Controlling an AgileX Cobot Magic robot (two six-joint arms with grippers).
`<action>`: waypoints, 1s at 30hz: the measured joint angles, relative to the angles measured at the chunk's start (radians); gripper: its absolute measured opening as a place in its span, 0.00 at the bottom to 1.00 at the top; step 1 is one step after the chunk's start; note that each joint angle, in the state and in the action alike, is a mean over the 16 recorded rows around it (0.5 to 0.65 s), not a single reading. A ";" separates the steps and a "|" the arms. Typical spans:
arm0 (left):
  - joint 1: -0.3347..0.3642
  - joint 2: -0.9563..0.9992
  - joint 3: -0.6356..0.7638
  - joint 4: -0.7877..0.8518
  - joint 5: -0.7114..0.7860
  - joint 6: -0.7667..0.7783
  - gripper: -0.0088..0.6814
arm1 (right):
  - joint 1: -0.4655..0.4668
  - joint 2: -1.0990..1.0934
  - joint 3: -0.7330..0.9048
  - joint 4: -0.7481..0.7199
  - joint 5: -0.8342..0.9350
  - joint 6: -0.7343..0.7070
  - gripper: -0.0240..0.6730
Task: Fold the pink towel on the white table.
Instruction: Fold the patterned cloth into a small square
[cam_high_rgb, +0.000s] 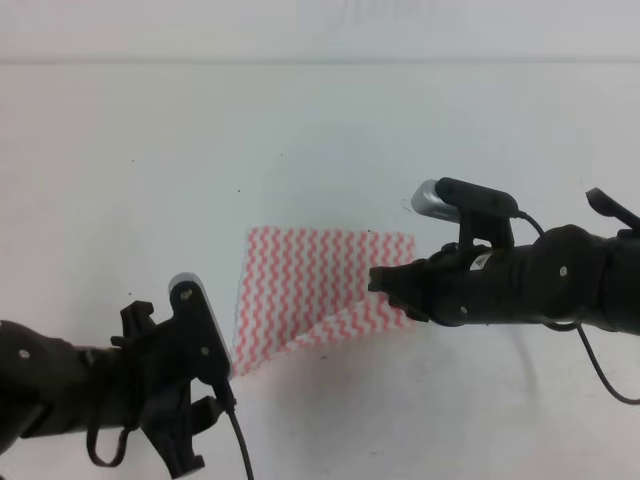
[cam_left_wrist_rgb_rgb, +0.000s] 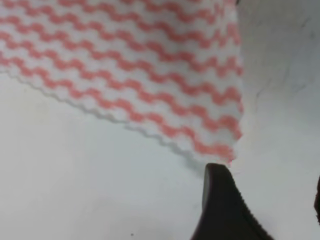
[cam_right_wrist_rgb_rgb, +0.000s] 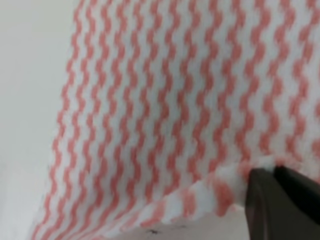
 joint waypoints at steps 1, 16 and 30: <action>0.000 0.005 0.000 0.000 -0.005 0.011 0.52 | 0.000 0.000 0.000 0.000 0.000 -0.001 0.01; 0.000 0.043 0.000 -0.038 -0.042 0.203 0.52 | 0.000 0.002 0.000 0.000 -0.002 -0.008 0.01; 0.000 0.104 -0.004 -0.084 -0.111 0.258 0.52 | 0.000 -0.001 0.000 -0.001 0.006 -0.012 0.01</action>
